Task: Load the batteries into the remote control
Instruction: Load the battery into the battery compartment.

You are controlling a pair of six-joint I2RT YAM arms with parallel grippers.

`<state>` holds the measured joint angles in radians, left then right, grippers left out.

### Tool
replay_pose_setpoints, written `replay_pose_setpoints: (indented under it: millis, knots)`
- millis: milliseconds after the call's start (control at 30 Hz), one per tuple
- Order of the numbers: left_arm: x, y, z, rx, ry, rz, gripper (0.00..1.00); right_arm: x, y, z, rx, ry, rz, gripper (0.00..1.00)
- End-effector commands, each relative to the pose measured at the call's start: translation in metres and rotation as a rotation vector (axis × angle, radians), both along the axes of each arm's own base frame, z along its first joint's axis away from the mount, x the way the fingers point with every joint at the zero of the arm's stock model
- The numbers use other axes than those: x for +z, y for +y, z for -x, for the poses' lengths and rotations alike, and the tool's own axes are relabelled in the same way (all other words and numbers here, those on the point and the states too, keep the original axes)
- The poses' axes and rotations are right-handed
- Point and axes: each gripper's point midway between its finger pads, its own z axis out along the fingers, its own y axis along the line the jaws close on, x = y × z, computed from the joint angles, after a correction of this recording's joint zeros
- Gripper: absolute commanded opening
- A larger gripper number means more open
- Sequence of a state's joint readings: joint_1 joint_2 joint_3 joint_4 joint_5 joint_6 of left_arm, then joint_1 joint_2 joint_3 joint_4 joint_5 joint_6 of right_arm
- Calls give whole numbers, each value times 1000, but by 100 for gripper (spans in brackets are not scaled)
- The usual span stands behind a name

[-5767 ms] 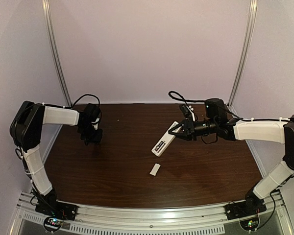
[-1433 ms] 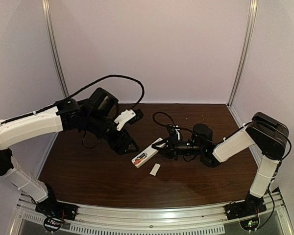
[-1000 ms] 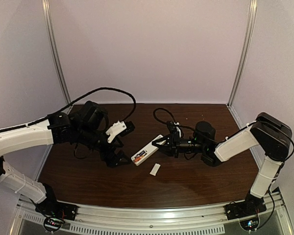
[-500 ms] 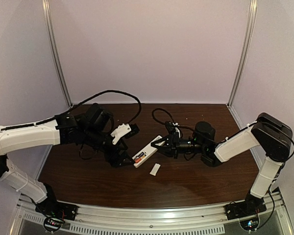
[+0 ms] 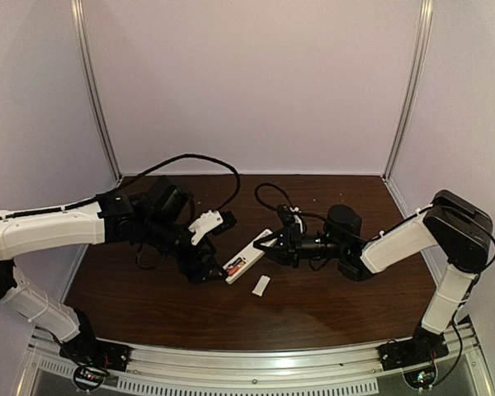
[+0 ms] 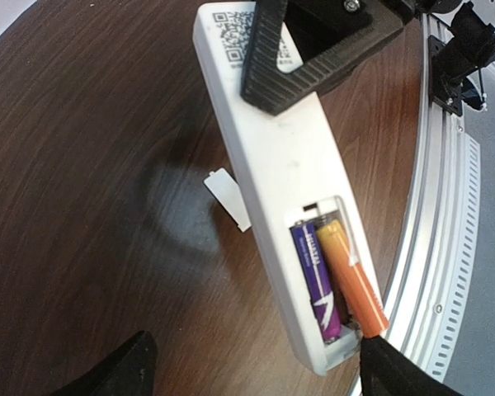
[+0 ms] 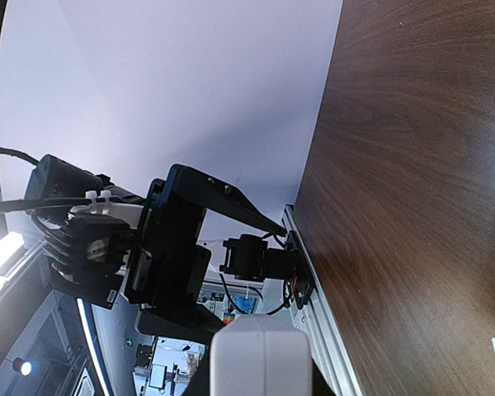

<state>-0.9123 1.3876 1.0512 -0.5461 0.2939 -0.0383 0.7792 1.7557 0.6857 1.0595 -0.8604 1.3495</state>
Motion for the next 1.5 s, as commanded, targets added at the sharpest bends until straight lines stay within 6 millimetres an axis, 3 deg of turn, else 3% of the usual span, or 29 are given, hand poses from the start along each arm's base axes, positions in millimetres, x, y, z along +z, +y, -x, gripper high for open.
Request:
replay_pose_setpoints:
  millis: [0, 133, 333, 500, 633, 767, 900, 1033, 1200, 1333, 1467]
  knots:
    - [21, -7, 1, -33, -42, 90, 90, 32, 5, 8, 39, -97, -50, 0]
    - [30, -9, 13, -80, -21, 147, 92, 34, 5, 8, 42, -118, -38, 0]
    - [21, -9, 14, -91, -9, 125, 91, 39, 6, 10, 51, -122, -46, 0]
    - [33, -8, 16, -155, -104, 158, 72, 38, 6, 11, 59, -111, -42, 0]
    - [66, 2, 14, -160, -279, 242, 64, 30, 5, 13, 68, -87, -24, 0]
    - [91, 10, 34, -271, -421, 346, 58, 23, 4, 15, 77, -69, 11, 0]
    - [97, 10, 54, -400, -500, 352, 49, 21, 6, 19, 99, -57, 33, 0]
    - [98, 1, 71, -505, -520, 334, 41, 22, 10, 26, 133, -49, 42, 0]
    - [83, -12, 85, -602, -510, 270, 35, 24, 17, 33, 171, -40, 41, 0]
    - [68, -15, 88, -642, -503, 213, 30, 24, 21, 37, 187, -39, 43, 0]
    - [66, -15, 92, -665, -496, 214, 29, 24, 22, 39, 197, -39, 44, 0]
